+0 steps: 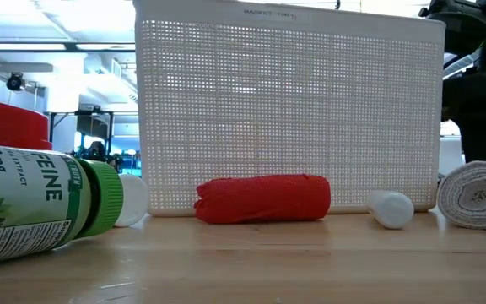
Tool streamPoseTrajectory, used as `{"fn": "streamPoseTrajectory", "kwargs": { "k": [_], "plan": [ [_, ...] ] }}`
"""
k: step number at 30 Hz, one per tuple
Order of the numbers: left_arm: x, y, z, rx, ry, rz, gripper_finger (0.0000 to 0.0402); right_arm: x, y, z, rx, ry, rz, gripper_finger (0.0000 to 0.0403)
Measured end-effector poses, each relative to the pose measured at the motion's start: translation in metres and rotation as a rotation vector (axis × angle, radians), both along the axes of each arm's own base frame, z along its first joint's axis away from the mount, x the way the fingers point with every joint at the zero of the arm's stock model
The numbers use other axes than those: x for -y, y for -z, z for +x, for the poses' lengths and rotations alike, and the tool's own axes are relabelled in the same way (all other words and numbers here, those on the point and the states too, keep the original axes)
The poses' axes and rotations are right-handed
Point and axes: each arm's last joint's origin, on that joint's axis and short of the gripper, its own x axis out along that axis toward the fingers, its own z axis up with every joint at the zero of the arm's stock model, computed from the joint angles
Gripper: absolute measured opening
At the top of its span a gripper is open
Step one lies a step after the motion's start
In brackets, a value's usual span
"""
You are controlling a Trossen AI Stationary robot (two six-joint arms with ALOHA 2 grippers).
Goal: Pick & place medical supplies in basket/bin
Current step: Put the green pill bottle into the white basket
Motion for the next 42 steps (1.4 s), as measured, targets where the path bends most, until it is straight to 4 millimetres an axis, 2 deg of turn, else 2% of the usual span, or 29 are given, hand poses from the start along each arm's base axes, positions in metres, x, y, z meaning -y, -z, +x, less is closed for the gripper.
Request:
{"fn": "streamPoseTrajectory", "kwargs": {
  "k": [4, 8, 12, 15, 18, 22, 26, 29, 31, 34, 37, 42],
  "plan": [
    [-0.002, -0.020, -0.016, -0.107, -0.036, -0.012, 0.0287, 0.000, 0.000, 0.000, 0.002, -0.015, -0.005, 0.0224],
    [-0.002, -0.038, -0.042, -0.194, -0.081, -0.048, 0.0288, 0.000, 0.000, 0.000, 0.004, -0.033, -0.009, 0.0224],
    [0.014, -0.039, -0.066, -0.332, 0.071, -0.129, 0.0289, 0.000, 0.000, 0.000, 0.004, -0.057, -0.005, 0.0224],
    [0.034, -0.025, -0.074, -0.426, 0.257, -0.249, 0.0289, -0.001, 0.000, 0.000, 0.005, -0.066, 0.003, 0.0224],
    [0.060, -0.003, -0.080, -0.519, 0.418, -0.360, 0.0289, -0.001, 0.000, 0.000, 0.005, -0.067, 0.004, 0.0224],
    [0.087, 0.039, -0.090, -0.668, 0.522, -0.329, 0.0289, -0.001, 0.000, 0.001, 0.007, -0.069, 0.003, 0.0224],
    [0.095, 0.085, -0.096, -0.775, 0.549, -0.282, 0.0288, -0.001, 0.000, 0.001, 0.009, -0.069, 0.005, 0.0224],
    [0.096, 0.117, -0.093, -0.762, 0.563, -0.277, 0.0276, -0.001, 0.000, 0.001, 0.009, -0.051, 0.013, 0.0224],
    [0.097, 0.131, -0.091, -0.732, 0.578, -0.279, 0.0265, -0.001, 0.000, 0.001, 0.009, -0.036, 0.024, 0.0224],
    [0.098, 0.139, -0.091, -0.707, 0.586, -0.285, 0.0246, -0.001, 0.000, 0.001, 0.008, -0.015, 0.048, 0.0224],
    [0.101, 0.138, -0.093, -0.703, 0.580, -0.291, 0.0229, -0.002, 0.000, 0.001, 0.007, -0.003, 0.064, 0.0224],
    [0.108, 0.113, -0.087, -0.590, 0.549, -0.353, 0.0207, -0.002, 0.000, 0.001, 0.007, 0.000, 0.065, 0.0224]
  ]
}}
